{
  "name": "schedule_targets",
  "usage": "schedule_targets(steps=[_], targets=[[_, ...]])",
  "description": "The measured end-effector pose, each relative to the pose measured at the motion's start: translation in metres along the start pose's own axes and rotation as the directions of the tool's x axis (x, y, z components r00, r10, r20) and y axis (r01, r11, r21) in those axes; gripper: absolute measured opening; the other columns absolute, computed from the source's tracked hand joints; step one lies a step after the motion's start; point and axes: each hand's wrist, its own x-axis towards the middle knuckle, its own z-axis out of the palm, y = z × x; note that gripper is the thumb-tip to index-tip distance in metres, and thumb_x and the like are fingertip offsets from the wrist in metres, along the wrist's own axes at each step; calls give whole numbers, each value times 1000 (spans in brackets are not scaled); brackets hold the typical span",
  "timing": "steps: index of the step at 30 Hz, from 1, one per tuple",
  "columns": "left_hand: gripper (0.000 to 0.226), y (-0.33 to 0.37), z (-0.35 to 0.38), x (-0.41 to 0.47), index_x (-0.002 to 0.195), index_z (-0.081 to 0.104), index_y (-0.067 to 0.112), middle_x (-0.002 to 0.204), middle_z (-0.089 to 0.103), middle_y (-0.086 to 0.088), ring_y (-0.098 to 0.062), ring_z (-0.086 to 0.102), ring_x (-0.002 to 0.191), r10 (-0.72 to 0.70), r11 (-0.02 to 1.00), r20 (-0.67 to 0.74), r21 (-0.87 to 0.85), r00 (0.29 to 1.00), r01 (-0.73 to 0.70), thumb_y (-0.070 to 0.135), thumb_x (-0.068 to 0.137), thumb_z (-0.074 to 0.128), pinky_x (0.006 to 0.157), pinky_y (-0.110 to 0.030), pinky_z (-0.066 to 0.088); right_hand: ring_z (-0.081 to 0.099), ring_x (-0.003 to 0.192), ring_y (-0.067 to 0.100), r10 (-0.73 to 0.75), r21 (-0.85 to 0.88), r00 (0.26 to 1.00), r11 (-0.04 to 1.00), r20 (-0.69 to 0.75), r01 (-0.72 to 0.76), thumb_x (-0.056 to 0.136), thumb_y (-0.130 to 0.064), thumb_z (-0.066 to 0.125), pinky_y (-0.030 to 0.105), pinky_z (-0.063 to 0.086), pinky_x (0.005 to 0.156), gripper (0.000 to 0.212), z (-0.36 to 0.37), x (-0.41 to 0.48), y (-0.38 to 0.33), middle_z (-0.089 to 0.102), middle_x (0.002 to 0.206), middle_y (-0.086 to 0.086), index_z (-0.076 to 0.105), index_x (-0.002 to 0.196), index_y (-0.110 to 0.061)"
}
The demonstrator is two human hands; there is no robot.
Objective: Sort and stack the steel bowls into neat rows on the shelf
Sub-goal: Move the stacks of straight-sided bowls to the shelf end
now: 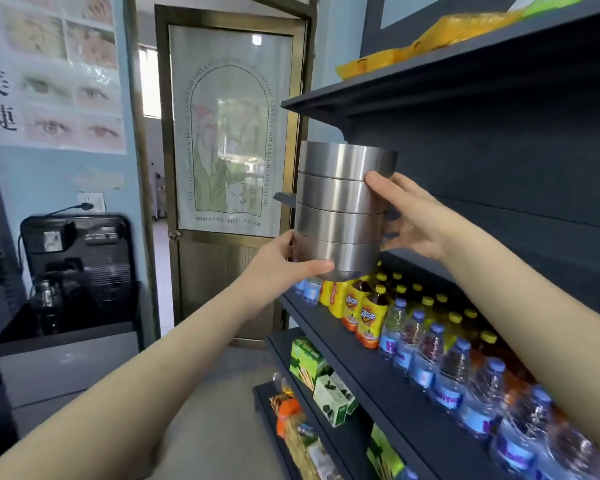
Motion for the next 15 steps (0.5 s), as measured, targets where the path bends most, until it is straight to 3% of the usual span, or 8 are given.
schedule_targets(steps=[7,11,13,15], targets=[[60,-50,-58,106,124,60,27,112,71,11,-4,66,105,-29,999,147,28,989,25,30,69,85,95,-30,52,65,103,30,-32,-41,996,999,-88,29,76,-50,73,44,58,68,32,32,98,20,65,115,1,57,97,-33],[57,-70,-66,180,122,59,23,113,71,6,-6,68,103,-32,999,256,12,966,30,23,71,84,96,-32,53,64,104,30,-58,-76,985,996,-161,46,65,-56,78,55,56,80,44,25,157,31,67,109,-1,59,98,-35],[61,-81,-65,221,126,56,22,113,71,6,-6,68,102,-29,1000,320,19,947,24,22,72,84,93,-29,54,63,105,30,-71,-90,978,994,-195,55,63,-57,79,56,54,81,43,19,190,36,67,107,-2,59,94,-35],[69,-94,-65,266,132,52,21,117,69,6,-6,67,104,-26,999,368,47,930,9,24,71,84,93,-28,54,63,105,29,-86,-106,969,992,-233,62,57,-62,80,56,54,80,58,9,226,43,67,110,-2,57,102,-33]])
